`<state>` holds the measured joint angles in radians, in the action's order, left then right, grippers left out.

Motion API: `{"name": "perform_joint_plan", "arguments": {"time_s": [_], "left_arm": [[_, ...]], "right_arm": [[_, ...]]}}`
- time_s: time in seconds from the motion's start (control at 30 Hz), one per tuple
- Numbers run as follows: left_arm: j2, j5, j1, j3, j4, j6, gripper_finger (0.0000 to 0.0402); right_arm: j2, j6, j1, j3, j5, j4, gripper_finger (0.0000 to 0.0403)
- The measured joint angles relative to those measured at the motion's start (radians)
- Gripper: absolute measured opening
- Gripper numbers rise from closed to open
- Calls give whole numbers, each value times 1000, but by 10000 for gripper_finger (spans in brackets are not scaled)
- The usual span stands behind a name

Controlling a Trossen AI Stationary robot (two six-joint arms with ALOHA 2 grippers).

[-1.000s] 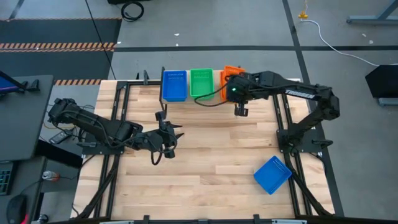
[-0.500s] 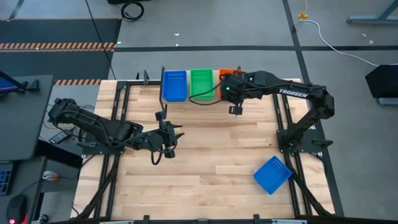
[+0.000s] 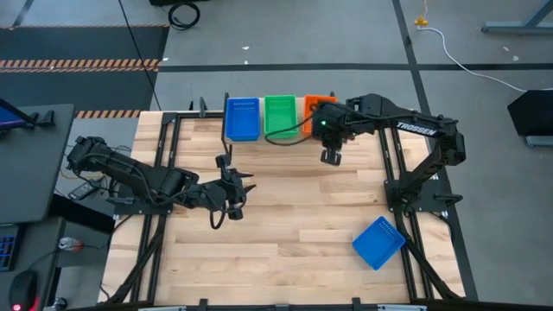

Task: Stack baskets on shelf by color
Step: Stack the blue bin on top of the blue bin on the shelf

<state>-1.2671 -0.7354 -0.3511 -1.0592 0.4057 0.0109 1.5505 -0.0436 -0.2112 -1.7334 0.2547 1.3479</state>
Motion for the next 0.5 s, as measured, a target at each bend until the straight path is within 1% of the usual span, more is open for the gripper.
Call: {"name": "perform_joint_plan", "arguments": {"time_s": [0.1,0.13,0.2,0.3,0.5], "left_arm": [[0,0,0,0,5,-1,142],[0,0,0,0,4,-4,142],[0,0,0,0,0,-4,142],[0,13,0,0,-5,-5,141],[0,139,0,0,-42,-3,141]], "right_arm": [[0,144,20,20,-139,78,94],[1,180,33,28,-169,97,93],[1,229,71,42,-183,127,92],[0,299,133,75,-174,146,91],[1,502,257,121,-207,147,91]]}}
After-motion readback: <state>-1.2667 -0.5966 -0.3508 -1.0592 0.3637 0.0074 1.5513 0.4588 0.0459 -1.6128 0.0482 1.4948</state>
